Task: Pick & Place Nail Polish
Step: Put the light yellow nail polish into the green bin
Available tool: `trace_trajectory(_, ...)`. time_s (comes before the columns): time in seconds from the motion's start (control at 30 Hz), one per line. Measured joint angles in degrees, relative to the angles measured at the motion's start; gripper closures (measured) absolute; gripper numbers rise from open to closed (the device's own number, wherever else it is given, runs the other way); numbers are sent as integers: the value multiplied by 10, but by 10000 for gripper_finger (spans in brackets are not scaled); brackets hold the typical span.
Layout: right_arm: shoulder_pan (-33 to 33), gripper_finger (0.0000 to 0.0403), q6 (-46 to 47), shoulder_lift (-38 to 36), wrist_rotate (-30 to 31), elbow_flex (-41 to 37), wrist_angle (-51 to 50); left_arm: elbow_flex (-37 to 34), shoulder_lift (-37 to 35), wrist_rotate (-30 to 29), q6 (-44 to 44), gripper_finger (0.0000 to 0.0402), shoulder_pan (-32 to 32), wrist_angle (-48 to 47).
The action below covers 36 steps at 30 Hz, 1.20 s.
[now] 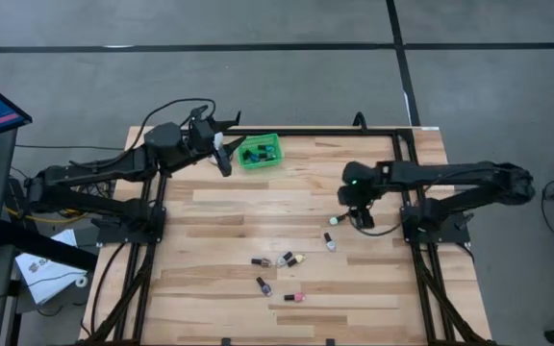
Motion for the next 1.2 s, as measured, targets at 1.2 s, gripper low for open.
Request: trace_trajectory(1.2,56,359,6,210,129,5,85,0,0,0,0,181,0,-14)
